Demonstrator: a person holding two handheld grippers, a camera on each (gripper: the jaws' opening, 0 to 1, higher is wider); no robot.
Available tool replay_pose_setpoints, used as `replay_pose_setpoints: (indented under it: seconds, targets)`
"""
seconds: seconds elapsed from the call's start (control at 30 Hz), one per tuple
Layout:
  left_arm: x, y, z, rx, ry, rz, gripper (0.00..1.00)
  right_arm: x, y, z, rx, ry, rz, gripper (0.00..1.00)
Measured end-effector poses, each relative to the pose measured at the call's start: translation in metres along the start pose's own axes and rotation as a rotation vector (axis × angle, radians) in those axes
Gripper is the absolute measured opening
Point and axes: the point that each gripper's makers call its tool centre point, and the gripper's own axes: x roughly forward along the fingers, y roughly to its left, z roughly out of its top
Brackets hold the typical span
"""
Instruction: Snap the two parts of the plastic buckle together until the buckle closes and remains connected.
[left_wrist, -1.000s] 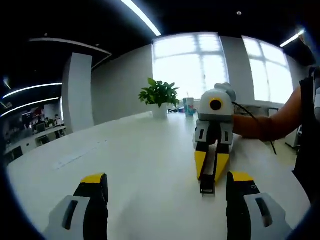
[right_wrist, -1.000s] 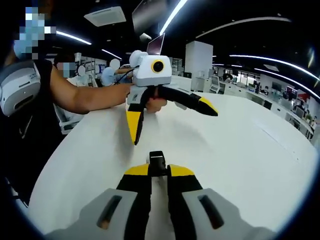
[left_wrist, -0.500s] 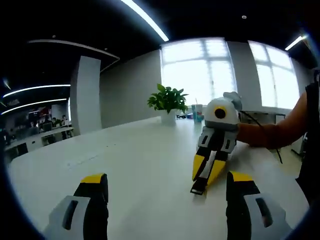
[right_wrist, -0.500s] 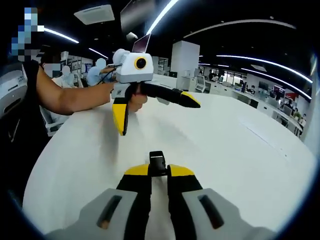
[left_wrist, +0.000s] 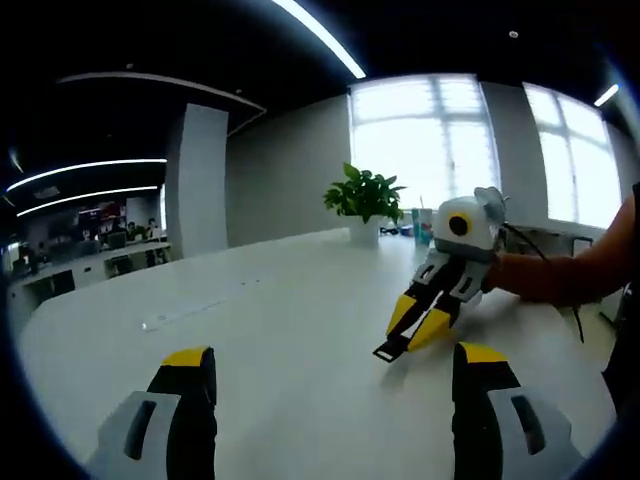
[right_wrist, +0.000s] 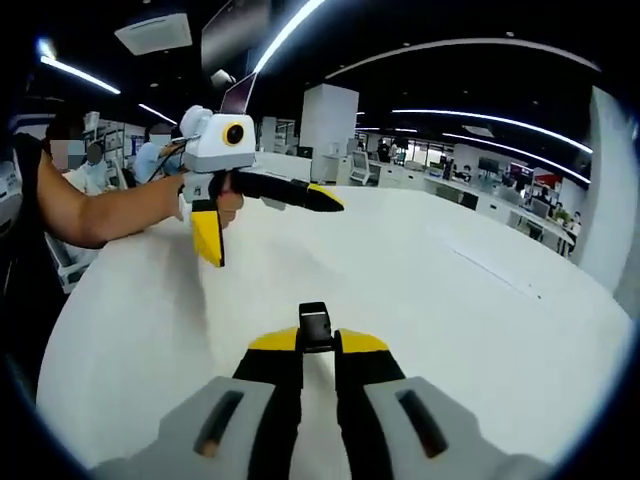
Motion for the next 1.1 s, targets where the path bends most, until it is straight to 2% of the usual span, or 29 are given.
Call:
replay_pose_setpoints:
  seconds: [0.13, 0.2, 0.27, 0.37, 0.5, 0.7, 0.87, 1.1]
  targets:
    - [0.0, 0.001, 0.001, -0.012, 0.001, 0.003, 1.0, 0.0, -0.006, 0.001, 0.008, -0.003, -0.03, 0.09]
    - [0.001, -0.003, 0.002, -0.056, -0.004, -0.021, 1.0, 0.0, -0.009, 0.0, 0.014, 0.0, -0.043, 0.09]
    - [0.001, -0.002, 0.004, -0.075, -0.009, -0.012, 1.0, 0.001, -0.012, 0.001, 0.017, 0.001, -0.059, 0.09]
    - [0.002, 0.001, 0.001, -0.057, 0.006, 0.009, 1.0, 0.001, -0.016, 0.002, 0.028, -0.007, -0.074, 0.09]
    - [0.004, 0.003, -0.001, -0.041, 0.015, 0.027, 1.0, 0.0, -0.027, 0.007, 0.025, -0.034, -0.13, 0.09]
    - [0.003, 0.006, 0.0, -0.019, 0.013, 0.049, 1.0, 0.004, -0.03, 0.005, 0.035, -0.022, -0.143, 0.09]
    - [-0.001, -0.009, 0.002, -0.014, -0.002, 0.024, 1.0, 0.006, -0.041, 0.006, 0.033, -0.024, -0.193, 0.09]
    - [-0.004, -0.011, 0.0, -0.024, -0.001, 0.035, 1.0, 0.009, -0.055, 0.008, 0.049, -0.031, -0.22, 0.09]
